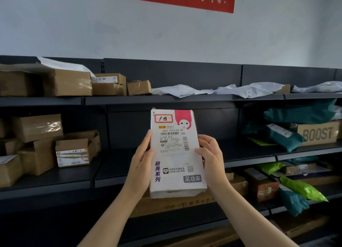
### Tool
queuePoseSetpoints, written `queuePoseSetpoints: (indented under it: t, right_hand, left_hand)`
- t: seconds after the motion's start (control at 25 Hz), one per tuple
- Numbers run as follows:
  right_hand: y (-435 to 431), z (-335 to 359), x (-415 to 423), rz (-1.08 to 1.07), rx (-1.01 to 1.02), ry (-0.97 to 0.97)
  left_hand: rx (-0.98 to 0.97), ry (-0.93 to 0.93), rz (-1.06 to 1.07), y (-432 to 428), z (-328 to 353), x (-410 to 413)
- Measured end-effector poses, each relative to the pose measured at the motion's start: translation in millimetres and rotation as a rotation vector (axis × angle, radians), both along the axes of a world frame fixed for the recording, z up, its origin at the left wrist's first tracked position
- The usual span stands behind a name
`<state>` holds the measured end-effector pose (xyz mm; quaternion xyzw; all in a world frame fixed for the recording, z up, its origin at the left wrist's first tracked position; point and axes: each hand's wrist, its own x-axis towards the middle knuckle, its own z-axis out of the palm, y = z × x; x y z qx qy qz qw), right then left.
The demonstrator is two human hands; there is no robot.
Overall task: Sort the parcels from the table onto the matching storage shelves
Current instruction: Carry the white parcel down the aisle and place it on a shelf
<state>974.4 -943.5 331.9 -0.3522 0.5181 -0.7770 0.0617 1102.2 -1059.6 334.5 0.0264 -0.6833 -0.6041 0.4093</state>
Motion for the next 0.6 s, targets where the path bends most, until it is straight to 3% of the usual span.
queuePoseSetpoints:
  t: [0.2,0.6]
  right_hand:
    - [-28,-7,-66,0.025,0.115,-0.062]
    - [-85,10,-165,0.131,0.158,-0.153]
  left_hand:
    - [0.041,-0.044,0.089,-21,-13,-58]
    - [0.138,-0.021,0.166,-68,-10,-154]
